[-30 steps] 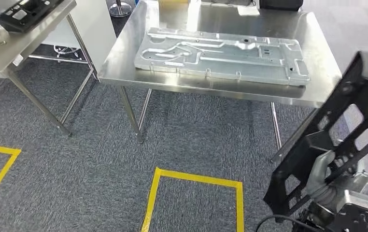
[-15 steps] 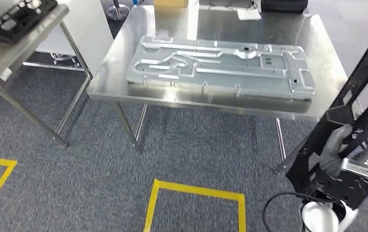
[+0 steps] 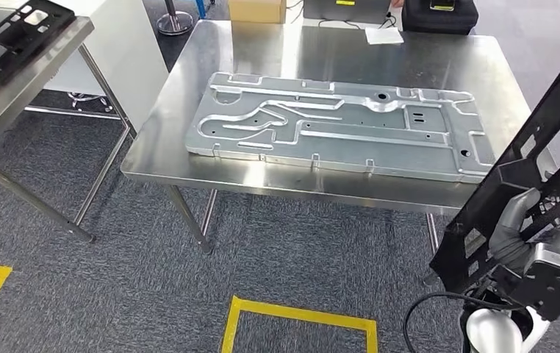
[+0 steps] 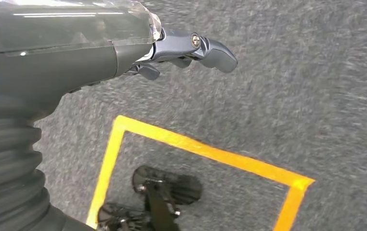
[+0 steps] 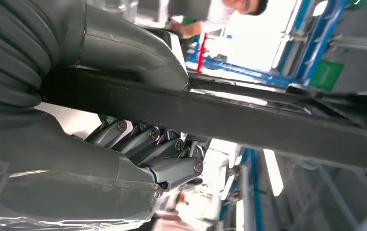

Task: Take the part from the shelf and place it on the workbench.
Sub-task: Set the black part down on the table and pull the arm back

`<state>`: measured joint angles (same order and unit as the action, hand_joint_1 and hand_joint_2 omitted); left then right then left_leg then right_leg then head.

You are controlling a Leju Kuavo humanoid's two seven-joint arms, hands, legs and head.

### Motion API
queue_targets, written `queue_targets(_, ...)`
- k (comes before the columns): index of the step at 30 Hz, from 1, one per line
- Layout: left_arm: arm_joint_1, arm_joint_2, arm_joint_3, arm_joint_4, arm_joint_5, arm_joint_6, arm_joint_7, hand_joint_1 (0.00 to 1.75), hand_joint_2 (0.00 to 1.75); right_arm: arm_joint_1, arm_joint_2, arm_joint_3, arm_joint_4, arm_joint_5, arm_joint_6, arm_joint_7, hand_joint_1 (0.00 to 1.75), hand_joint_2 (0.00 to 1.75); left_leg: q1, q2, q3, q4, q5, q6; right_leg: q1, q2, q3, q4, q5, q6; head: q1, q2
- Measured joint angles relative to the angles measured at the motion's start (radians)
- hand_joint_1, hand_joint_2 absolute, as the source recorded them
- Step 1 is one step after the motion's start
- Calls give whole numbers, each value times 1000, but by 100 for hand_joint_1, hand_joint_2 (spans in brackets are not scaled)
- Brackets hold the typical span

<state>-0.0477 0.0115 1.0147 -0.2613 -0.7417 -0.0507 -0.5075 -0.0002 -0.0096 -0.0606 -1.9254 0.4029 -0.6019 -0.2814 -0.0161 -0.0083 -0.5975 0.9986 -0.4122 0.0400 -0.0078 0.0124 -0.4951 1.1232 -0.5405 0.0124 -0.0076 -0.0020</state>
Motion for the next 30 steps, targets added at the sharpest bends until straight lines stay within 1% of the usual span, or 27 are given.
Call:
queue_targets(1,-1,-1,1,0,0,0,0,0,175,1,-4,-1,-4,0,4,0,175,175,3,0,18,-10,-6,2,-2,-1,-38,55,-4,4,1,0)
queue_targets(2,-2,-1,2,0,0,0,0,0,175,2,-8,-2,-7,1,8,1,175,175,5,-1,33,-16,-16,4,-3,-1,-82,107,-23,8,1,0)
queue_targets(3,-2,-1,3,0,0,-1,0,0,175,4,-11,-4,-9,2,11,2,175,175,7,-1,48,-19,-27,3,-6,-2,-123,143,-56,12,1,0)
queue_targets(4,-2,-2,4,1,0,-2,1,0,175,5,-15,-5,-10,4,14,4,175,175,8,-1,64,-20,-40,1,-9,-3,-156,158,-92,17,1,0)
queue_targets(5,-2,-2,5,1,0,-4,1,0,175,6,-17,-6,-10,7,17,5,175,175,10,-2,82,-20,-54,-1,-13,-4,-178,150,-115,22,1,0)
queue_targets(6,-2,-3,5,2,-1,-5,1,0,175,7,-21,-6,-11,11,21,7,175,175,13,-3,101,-20,-70,-5,-16,-6,-188,118,-112,28,1,0)
queue_targets(7,-2,-4,5,2,-2,-6,2,0,175,7,-24,-6,-12,15,25,8,175,175,16,-3,122,-19,-87,-10,-19,-8,-189,69,-77,33,2,0)
queue_targets(8,-2,-4,6,2,-2,-8,2,0,175,7,-28,-7,-13,18,29,8,175,175,17,-4,142,-16,-105,-16,-23,-12,-189,12,-5,36,3,0)
queue_targets(9,-2,-5,6,2,-3,-9,3,0,175,7,-31,-7,-14,20,31,8,175,175,17,-5,155,-13,-122,-23,-23,-17,-188,-32,64,33,3,0)
queue_targets(10,-3,-5,7,2,-4,-10,3,0,175,6,-33,-7,-16,23,33,10,175,175,16,-5,164,-10,-137,-30,-21,-20,-186,-59,117,26,3,0)
queue_targets(11,-5,-5,7,2,-4,-11,4,0,175,5,-36,-8,-19,26,35,11,175,175,15,-4,171,-7,-148,-37,-20,-21,-186,-68,146,16,2,0)
queue_targets(12,-8,-5,8,2,-6,-13,4,0,175,1,-39,-8,-23,30,39,12,175,175,14,-4,172,-1,-149,-43,-18,-20,-182,-65,142,5,1,0)
queue_targets(13,-11,-4,9,2,-8,-14,4,0,175,-4,-42,-8,-29,34,43,14,175,175,15,-2,164,20,-143,-48,-19,-17,-177,-67,136,-4,0,0)
queue_targets(14,-14,-5,10,2,-10,-16,4,0,175,-10,-44,-8,-34,39,46,13,175,175,17,-1,145,59,-129,-54,-20,-16,-169,-71,130,-12,-1,0)
queue_targets(15,-16,-5,10,3,-12,-17,4,0,175,-17,-47,-8,-39,43,48,13,175,175,18,0,111,115,-119,-58,-21,-16,-159,-76,123,-19,-1,0)
queue_targets(16,-16,-5,11,3,-13,-17,4,0,175,-22,-49,-8,-41,47,50,13,175,175,19,1,68,180,-123,-63,-22,-16,-147,-81,116,-24,-2,0)
queue_targets(17,-16,-6,11,3,-14,-17,4,0,175,-27,-51,-8,-42,50,52,14,175,175,20,1,24,240,-143,-66,-21,-15,-134,-84,107,-27,-3,0)
queue_targets(18,-15,-6,12,3,-15,-17,5,0,175,-32,-53,-8,-43,55,55,15,175,175,20,1,-18,286,-178,-68,-21,-15,-121,-86,97,-28,-2,0)
queue_targets(19,-14,-5,13,3,-15,-17,5,0,175,-36,-56,-8,-43,59,58,16,175,175,20,1,-51,310,-215,-69,-21,-14,-107,-87,86,-29,-2,0)
queue_targets(20,-12,-5,13,3,-16,-18,5,0,175,-40,-58,-8,-43,64,61,18,175,175,20,1,-72,309,-239,-68,-20,-14,-91,-87,75,-29,-2,0)
queue_targets(21,-12,-5,14,3,-16,-18,5,0,175,-44,-60,-8,-43,68,63,20,175,175,20,1,-81,283,-237,-66,-19,-13,-75,-87,64,-28,-2,0)
queue_targets(22,-12,-5,14,3,-17,-18,5,0,175,-49,-62,-7,-43,74,65,23,175,175,20,1,-79,234,-204,-61,-18,-13,-59,-87,53,-27,-2,0)
queue_targets(24,-11,-4,17,3,-21,-18,4,0,175,-60,-67,-7,-43,84,66,30,175,175,16,2,-70,112,-75,-49,-14,-11,-35,-86,33,-23,-2,0)
queue_targets(25,-10,-2,19,3,-24,-17,3,0,175,-67,-70,-6,-42,92,67,36,175,175,13,1,-67,70,-23,-43,-12,-9,-30,-84,23,-18,-2,0)
queue_targets(26,-9,-1,20,3,-27,-16,4,0,175,-75,-74,-6,-41,102,70,43,175,175,10,1,-67,47,11,-38,-10,-7,-27,-84,15,-13,-2,0)
queue_targets(29,-15,0,21,3,-38,-14,4,0,175,-108,-94,-6,-36,131,80,66,175,175,11,-1,-61,34,24,-28,-9,-4,-20,-85,-3,5,-2,0)
queue_targets(30,-18,0,21,3,-40,-14,4,0,175,-120,-101,-6,-34,140,81,72,175,175,13,-1,-56,29,25,-23,-10,-5,-25,-69,-16,10,-1,0)
